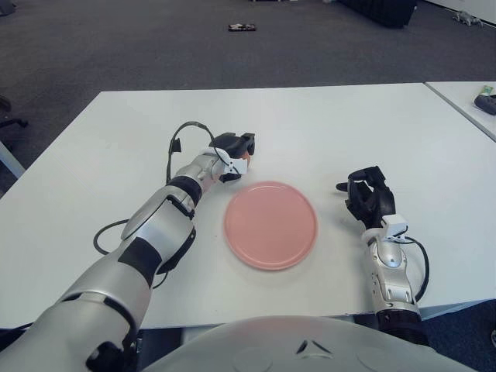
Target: Put the apple into the plate.
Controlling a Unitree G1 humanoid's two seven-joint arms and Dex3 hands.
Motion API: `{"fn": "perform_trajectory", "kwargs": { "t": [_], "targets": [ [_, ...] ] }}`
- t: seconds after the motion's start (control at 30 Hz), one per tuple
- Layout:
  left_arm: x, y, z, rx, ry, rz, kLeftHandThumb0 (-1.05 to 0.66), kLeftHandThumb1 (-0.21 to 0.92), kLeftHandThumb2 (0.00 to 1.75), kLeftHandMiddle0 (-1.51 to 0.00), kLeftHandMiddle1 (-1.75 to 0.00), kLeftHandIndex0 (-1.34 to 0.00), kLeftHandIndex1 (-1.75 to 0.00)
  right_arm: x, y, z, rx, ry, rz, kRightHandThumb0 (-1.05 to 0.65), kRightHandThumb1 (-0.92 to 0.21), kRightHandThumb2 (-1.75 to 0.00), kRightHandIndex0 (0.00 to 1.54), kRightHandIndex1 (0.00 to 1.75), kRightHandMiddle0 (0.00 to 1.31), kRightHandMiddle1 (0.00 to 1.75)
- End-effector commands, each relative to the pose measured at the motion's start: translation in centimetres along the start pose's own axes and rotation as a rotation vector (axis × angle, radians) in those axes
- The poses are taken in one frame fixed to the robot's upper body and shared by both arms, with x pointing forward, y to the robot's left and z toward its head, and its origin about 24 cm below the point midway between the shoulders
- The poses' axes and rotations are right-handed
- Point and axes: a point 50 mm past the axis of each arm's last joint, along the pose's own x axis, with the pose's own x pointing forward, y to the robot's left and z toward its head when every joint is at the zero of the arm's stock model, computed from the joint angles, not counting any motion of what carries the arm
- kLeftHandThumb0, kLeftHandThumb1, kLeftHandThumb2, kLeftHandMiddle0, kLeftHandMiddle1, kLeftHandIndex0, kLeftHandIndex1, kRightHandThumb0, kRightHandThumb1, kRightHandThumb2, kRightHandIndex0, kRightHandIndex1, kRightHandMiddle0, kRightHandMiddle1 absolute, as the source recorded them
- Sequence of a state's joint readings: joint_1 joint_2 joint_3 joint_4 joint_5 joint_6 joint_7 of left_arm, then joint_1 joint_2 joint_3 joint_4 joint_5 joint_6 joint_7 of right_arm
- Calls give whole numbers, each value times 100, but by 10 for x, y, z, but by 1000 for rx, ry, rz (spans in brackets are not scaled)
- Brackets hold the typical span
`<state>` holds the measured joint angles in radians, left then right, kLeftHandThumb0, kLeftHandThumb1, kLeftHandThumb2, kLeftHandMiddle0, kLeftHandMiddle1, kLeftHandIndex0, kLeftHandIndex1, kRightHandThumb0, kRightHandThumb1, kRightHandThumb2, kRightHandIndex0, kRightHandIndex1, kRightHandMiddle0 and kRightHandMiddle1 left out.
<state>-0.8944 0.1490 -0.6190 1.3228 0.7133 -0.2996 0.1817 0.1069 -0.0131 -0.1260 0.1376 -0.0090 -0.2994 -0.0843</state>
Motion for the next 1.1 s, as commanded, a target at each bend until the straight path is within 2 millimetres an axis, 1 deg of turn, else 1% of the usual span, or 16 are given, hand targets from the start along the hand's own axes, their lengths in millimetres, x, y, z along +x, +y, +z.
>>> {"fn": "perform_trajectory", "kwargs": {
  "t": [0.0,0.2,0.53,0.67,0.8,1.07],
  "targets": [
    [-11,-33,-11,-38,56,-97,0,2,161,-89,-160,-61,-175,0,-1,4,5,-17,0,-35,-88,-59,53,117,21,175],
    [-11,-33,-11,-92,68,-93,0,0,164,-89,-162,-62,-175,1,0,4,3,-16,0,-35,-88,-58,53,116,21,175],
    [-9,-23,-15,-388,125,-105,0,-2,166,-90,-162,-64,-175,1,-1,3,-8,-1,-6,-35,-89,-57,52,116,21,175],
    [-8,-22,-16,-461,138,-108,0,-2,166,-91,-162,-64,-175,1,-1,3,-2,-3,-6,-35,-89,-57,52,116,21,175],
    [-8,-17,-19,-574,145,-89,0,-3,167,-91,-162,-64,-175,1,0,4,0,-3,-9,-35,-88,-59,53,116,22,175],
    [-8,-10,-22,-702,133,-61,0,-3,168,-91,-164,-65,-175,1,0,3,-1,0,-8,-35,-86,-61,53,115,22,175]
  ]
}}
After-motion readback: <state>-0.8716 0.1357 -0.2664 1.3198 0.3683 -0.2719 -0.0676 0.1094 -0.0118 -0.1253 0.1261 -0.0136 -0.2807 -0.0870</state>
